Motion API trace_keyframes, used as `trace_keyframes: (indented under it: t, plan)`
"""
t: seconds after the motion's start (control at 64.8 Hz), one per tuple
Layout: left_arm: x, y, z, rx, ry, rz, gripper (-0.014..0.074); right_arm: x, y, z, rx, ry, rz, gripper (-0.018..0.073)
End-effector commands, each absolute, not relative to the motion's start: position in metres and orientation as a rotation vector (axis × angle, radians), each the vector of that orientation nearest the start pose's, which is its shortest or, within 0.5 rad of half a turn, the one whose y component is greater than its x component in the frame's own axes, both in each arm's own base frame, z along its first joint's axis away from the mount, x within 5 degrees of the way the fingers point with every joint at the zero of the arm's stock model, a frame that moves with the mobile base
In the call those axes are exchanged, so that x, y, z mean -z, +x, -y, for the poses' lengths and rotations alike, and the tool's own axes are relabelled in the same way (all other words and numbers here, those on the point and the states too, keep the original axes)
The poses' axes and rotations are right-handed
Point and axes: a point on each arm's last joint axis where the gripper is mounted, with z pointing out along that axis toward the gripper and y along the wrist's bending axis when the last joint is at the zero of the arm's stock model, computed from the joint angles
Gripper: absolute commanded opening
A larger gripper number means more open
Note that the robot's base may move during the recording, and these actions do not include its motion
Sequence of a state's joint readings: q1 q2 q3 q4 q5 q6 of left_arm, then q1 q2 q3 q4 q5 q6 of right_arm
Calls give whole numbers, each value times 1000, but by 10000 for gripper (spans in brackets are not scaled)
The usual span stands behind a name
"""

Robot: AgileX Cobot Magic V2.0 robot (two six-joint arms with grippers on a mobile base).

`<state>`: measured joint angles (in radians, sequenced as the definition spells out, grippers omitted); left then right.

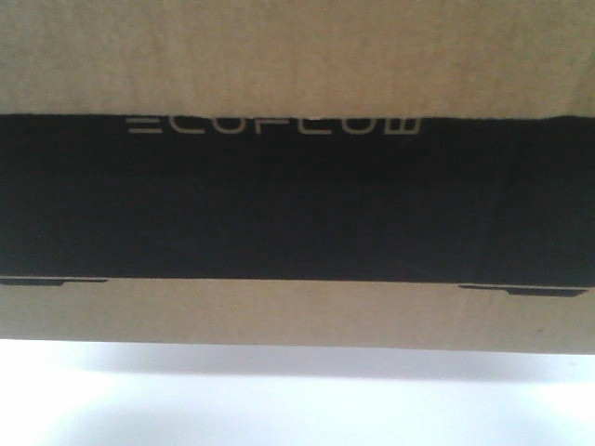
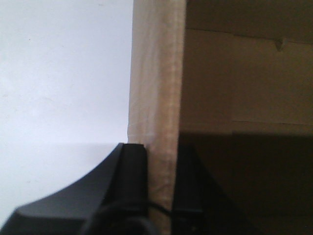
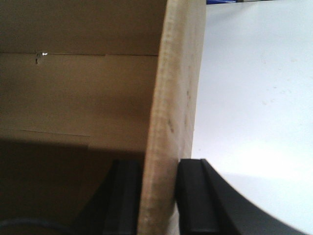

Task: Grab box from left shelf to table start
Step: 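Carry the held box with both grippers while the base drives, then hold the box with both grippers as the base approaches the white table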

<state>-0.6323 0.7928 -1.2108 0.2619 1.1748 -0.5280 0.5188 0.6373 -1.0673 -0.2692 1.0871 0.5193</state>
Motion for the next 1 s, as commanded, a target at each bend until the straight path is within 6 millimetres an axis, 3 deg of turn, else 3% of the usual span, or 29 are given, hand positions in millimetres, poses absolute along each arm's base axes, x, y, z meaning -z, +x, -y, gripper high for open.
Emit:
trace_keyframes:
  t: [0.0, 0.988]
  plan:
    - [-462, 98, 50, 474, 86, -2041, -102, -437, 81, -19, -294, -16, -1973, 56]
    - [-462, 98, 50, 477, 87, -2037, -102, -437, 81, -19, -294, -16, -1973, 56]
